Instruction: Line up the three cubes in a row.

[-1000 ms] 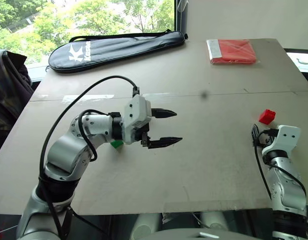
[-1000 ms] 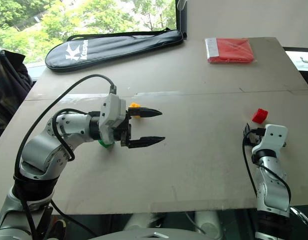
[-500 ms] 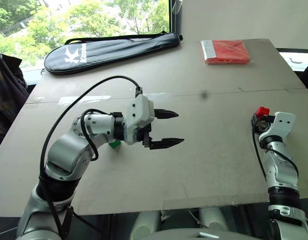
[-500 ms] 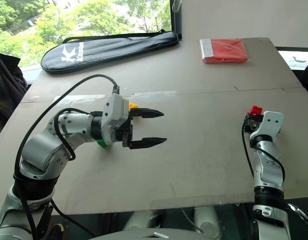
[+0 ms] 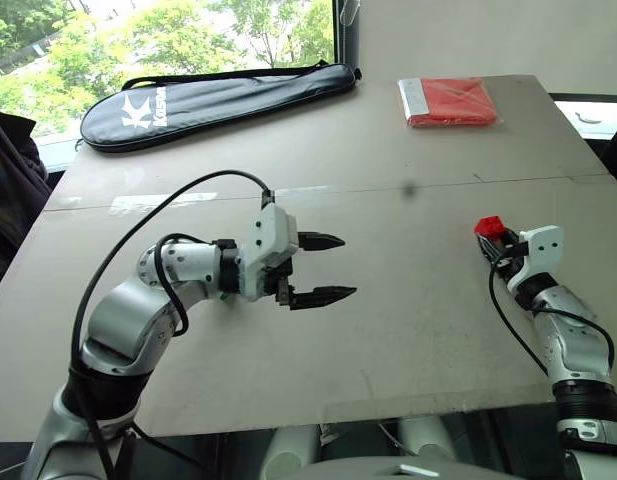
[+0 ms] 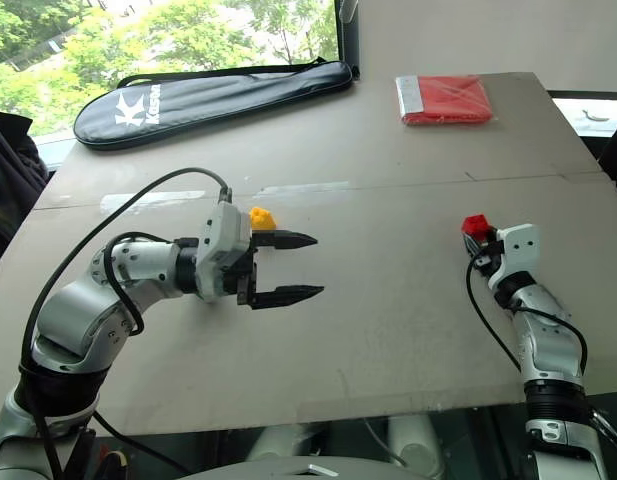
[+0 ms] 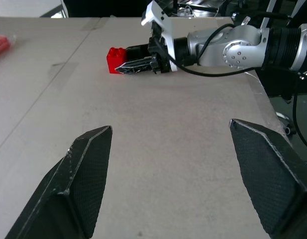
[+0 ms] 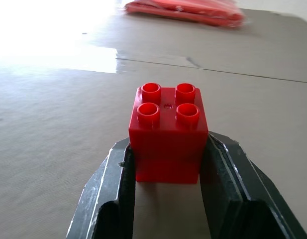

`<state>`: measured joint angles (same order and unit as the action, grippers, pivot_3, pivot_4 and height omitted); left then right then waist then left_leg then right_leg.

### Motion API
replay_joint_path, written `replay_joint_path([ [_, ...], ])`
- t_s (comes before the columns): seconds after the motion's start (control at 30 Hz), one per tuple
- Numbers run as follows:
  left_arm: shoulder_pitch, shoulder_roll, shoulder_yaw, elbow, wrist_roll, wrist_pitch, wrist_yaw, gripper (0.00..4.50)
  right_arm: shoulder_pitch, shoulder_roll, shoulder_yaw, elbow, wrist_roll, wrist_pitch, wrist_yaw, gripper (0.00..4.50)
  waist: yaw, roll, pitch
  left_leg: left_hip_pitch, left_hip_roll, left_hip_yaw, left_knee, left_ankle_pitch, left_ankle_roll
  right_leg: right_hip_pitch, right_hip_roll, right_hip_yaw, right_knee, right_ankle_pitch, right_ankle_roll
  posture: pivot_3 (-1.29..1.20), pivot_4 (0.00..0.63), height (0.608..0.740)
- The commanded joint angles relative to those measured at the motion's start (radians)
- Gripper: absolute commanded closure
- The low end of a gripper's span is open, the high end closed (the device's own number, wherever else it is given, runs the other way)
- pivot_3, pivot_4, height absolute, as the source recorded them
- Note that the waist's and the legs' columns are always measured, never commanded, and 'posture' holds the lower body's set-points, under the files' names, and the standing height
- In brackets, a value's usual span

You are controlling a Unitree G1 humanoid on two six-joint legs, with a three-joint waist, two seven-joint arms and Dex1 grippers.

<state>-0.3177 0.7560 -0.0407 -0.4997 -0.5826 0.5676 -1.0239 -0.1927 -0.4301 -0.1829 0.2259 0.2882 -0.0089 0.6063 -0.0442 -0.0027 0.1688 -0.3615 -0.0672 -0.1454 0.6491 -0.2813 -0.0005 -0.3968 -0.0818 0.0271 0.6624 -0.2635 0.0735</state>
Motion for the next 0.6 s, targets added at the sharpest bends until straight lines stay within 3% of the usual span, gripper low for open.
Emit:
replay_joint_path([
  [0.03, 0.046, 0.032, 0.044, -0.032, -0.011, -0.034, -0.027, 0.65, -0.012, -0.082, 0.068, 0.000, 0.088, -0.026, 0.348, 3.21, 0.002, 0.001, 0.001, 0.000, 0.000, 0.000, 0.000, 0.000, 0.000, 0.000, 0.000, 0.000, 0.000, 0.000, 0.000, 0.00, 0.150, 0.732],
  [0.13, 0.093, 0.049, 0.057, -0.037, 0.000, -0.050, -0.031, 0.65, -0.078, -0.123, 0.118, 0.112, 0.124, -0.129, 0.643, 3.21, 0.002, 0.000, 0.002, 0.000, 0.000, 0.001, 0.001, -0.002, 0.004, 0.000, 0.000, 0.000, 0.000, 0.001, -0.001, 0.00, 0.150, 0.732],
  [0.3, 0.158, 0.051, 0.068, -0.062, 0.018, -0.070, -0.003, 0.65, -0.237, -0.125, 0.192, 0.351, 0.099, -0.285, 0.954, 3.21, 0.002, 0.000, 0.003, 0.000, 0.001, 0.000, 0.001, -0.002, 0.004, 0.000, 0.000, -0.002, 0.000, 0.002, -0.003, 0.00, 0.150, 0.732],
  [0.6, 0.318, 0.026, 0.105, -0.179, 0.034, -0.077, 0.097, 0.65, -0.457, -0.162, 0.523, 0.602, 0.238, -0.456, 1.008, 3.21, 0.009, -0.001, 0.004, -0.002, 0.001, 0.001, 0.001, 0.000, -0.001, -0.002, -0.002, -0.002, -0.002, 0.003, -0.003, 0.00, 0.150, 0.732],
])
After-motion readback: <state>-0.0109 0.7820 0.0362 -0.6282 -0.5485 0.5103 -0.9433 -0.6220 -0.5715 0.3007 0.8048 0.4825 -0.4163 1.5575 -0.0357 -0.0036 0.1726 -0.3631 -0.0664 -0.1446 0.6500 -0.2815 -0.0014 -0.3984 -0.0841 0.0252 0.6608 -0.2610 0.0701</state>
